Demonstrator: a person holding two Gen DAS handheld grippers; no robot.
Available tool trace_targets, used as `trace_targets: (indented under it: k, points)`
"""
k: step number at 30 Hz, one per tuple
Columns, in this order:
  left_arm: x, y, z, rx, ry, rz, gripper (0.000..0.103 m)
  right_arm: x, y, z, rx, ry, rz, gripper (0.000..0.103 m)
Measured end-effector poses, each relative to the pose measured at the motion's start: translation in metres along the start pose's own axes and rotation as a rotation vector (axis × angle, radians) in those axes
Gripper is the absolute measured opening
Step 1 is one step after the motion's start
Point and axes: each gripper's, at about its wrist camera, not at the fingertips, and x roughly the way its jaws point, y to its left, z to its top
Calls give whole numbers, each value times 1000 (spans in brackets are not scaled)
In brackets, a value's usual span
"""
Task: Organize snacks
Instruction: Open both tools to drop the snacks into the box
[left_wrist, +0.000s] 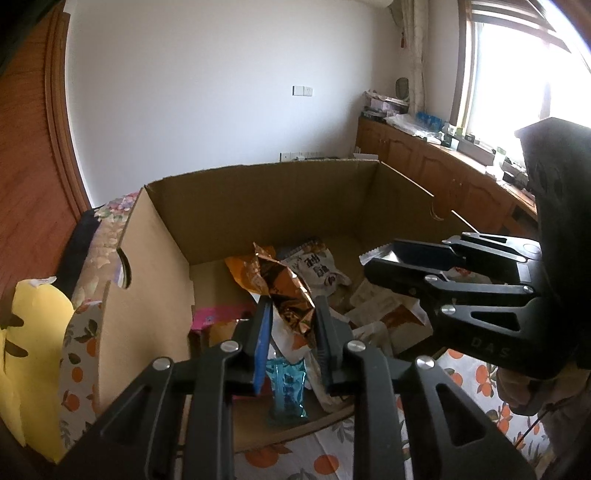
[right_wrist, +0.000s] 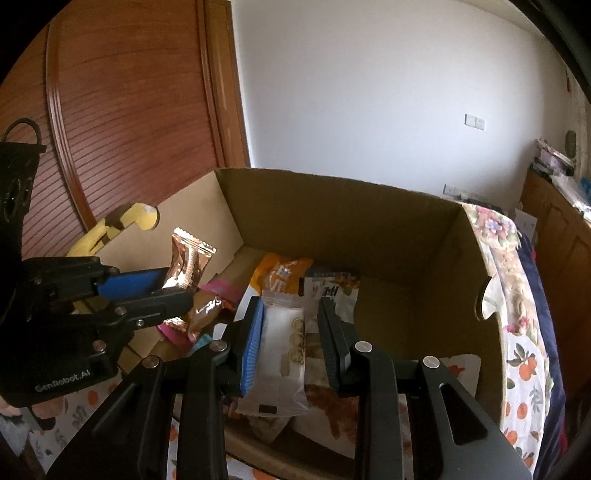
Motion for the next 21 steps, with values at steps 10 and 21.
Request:
trace_targets:
  k: [10,21]
  points:
    - [-13,4,-6,-25,-19,32,40,3,4,-1,-4,17,-7,34]
    - [-43,0,-13,-7,-88,96,52,-9,9,-5,-2,-4,-23,51]
